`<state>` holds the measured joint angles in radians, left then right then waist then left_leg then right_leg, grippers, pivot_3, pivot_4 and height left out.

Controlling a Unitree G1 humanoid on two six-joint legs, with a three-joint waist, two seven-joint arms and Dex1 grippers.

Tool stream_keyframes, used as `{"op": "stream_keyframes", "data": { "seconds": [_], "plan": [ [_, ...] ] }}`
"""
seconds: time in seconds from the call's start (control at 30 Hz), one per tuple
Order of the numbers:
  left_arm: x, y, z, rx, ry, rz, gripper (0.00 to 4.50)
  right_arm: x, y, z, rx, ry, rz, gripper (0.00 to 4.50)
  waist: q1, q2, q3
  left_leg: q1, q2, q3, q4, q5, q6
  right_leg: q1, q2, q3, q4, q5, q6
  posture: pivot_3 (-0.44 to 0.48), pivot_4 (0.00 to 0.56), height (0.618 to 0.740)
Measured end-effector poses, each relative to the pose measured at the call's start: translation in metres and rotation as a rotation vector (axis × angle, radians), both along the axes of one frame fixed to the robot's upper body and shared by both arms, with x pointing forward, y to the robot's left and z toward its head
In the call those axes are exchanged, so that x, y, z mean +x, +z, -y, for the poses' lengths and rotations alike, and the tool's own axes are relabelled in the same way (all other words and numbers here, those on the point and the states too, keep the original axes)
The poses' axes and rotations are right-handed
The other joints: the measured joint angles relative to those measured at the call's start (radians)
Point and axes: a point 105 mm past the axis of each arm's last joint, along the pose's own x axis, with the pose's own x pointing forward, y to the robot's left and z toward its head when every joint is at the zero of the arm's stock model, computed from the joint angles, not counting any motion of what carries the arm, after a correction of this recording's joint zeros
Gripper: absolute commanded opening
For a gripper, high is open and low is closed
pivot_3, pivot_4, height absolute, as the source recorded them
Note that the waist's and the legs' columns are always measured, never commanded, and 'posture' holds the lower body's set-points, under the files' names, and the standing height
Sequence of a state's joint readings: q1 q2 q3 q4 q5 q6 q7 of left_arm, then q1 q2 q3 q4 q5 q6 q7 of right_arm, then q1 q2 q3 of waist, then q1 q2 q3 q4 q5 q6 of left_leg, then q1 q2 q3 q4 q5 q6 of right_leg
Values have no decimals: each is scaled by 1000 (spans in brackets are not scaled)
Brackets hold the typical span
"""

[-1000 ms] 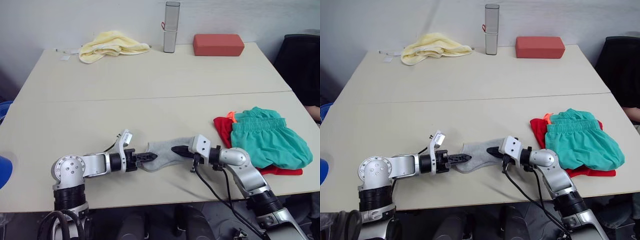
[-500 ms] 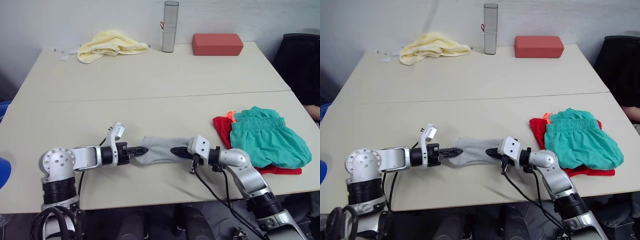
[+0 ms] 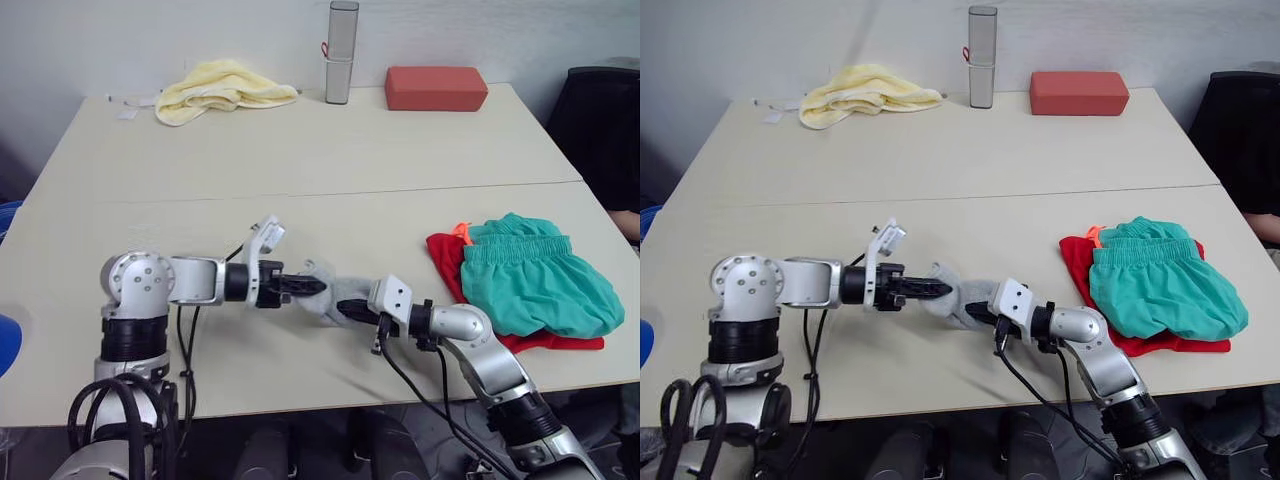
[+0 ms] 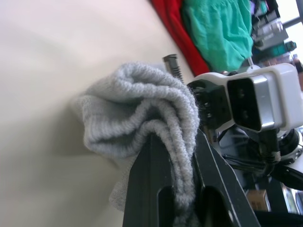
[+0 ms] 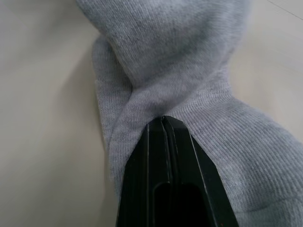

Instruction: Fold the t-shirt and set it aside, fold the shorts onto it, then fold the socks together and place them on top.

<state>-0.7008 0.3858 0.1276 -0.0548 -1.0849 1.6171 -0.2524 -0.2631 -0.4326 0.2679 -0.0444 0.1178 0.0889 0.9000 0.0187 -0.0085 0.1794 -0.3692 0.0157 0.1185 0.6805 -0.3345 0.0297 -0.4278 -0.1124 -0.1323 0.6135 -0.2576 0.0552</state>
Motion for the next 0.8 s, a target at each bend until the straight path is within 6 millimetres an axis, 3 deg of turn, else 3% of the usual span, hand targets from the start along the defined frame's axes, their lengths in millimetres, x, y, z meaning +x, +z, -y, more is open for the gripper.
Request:
{"op": "stream_keyframes", "data": {
  "seconds": [0.23, 0.57, 0.8],
  "plan": [
    [0, -7, 22, 44, -82, 9, 8, 0, 0, 0, -3, -10, -5, 0, 0, 0, 0, 0, 0, 0, 0, 0, 0, 0, 0, 0, 0, 0, 0, 0, 150, 740],
    [4, -9, 31, 41, -130, 154, 2912, -5, 3, 6, -21, -19, -13, 0, 0, 0, 0, 0, 0, 0, 0, 0, 0, 0, 0, 0, -1, 0, 0, 0, 150, 740],
    [-6, -8, 32, -41, -245, 285, 2912, -14, 4, 23, -34, -33, -54, 0, 5, 0, 0, -1, 0, 0, 0, 0, 1, 0, 0, 0, -2, 0, 0, 0, 150, 740]
  ]
}}
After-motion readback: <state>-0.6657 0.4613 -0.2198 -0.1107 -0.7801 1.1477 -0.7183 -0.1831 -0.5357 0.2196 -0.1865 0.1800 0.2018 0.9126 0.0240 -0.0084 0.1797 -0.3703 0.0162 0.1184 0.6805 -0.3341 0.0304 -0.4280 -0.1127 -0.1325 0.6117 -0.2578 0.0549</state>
